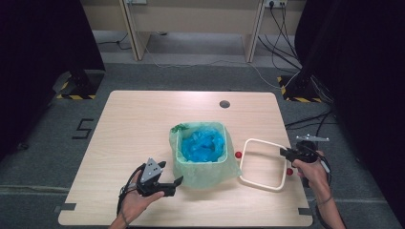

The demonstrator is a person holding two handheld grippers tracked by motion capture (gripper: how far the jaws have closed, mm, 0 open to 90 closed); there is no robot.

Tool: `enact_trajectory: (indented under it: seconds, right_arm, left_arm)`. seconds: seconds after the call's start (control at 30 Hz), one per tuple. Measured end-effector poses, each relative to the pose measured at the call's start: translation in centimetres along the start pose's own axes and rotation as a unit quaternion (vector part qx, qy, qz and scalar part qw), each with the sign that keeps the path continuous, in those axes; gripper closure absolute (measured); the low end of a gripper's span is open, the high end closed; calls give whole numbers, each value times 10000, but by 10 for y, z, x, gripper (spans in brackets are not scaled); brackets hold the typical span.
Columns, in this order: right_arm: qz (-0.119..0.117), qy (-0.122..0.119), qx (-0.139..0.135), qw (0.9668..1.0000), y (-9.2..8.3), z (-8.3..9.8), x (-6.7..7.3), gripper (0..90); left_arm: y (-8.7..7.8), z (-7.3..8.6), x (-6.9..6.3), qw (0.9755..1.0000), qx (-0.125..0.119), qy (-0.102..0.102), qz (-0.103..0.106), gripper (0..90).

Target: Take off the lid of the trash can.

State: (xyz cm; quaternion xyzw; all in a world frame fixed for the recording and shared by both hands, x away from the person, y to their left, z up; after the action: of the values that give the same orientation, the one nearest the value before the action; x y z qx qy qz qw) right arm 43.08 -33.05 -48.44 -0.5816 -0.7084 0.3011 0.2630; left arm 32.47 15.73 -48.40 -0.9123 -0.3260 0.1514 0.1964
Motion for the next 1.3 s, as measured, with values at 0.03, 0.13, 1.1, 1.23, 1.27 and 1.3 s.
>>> enact_trajectory:
  seconds: [0.03, 0.13, 1.1, 1.23, 1.27, 1.3]
  right_arm:
    - [-5, 40, 19, 10000, 2, 1, 0, 740]
    - [-18, 42, 120, 9999, 11, 3, 0, 741]
    - [79, 267, -934, 9952, 2, -12, 57, 260]
    - [-268, 177, -1001, 9945, -3, -16, 77, 228]
    - [-342, 184, -1058, 9936, -4, -18, 81, 223]
    - [-434, 188, -1075, 9931, -6, -20, 85, 220]
  left_arm:
    - [0, 0, 0, 10000, -10, -9, -9, 151]
    - [0, 2, 1, 10000, -19, -36, -33, 153]
    - [0, 10, -2, 9998, -165, -19, 62, 152]
    - [-1, 11, -3, 9998, -169, 1, 93, 150]
    - [-1, 12, -3, 9998, -177, -3, 99, 150]
    - [-1, 12, -2, 9998, -180, -5, 102, 150]
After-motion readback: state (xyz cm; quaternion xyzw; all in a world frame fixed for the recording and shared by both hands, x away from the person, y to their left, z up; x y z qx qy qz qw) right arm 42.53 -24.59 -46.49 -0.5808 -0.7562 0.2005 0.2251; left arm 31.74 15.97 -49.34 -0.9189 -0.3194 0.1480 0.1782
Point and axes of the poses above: each handheld gripper's, and its own axes: y roughly forward along the jaws, z roughly out of its underside, x roughly to its left, the point moved 2 cm from there along y, roughly forward along the jaws, and after that the axes turned 10 degrees about z, right-handed, at the moved point
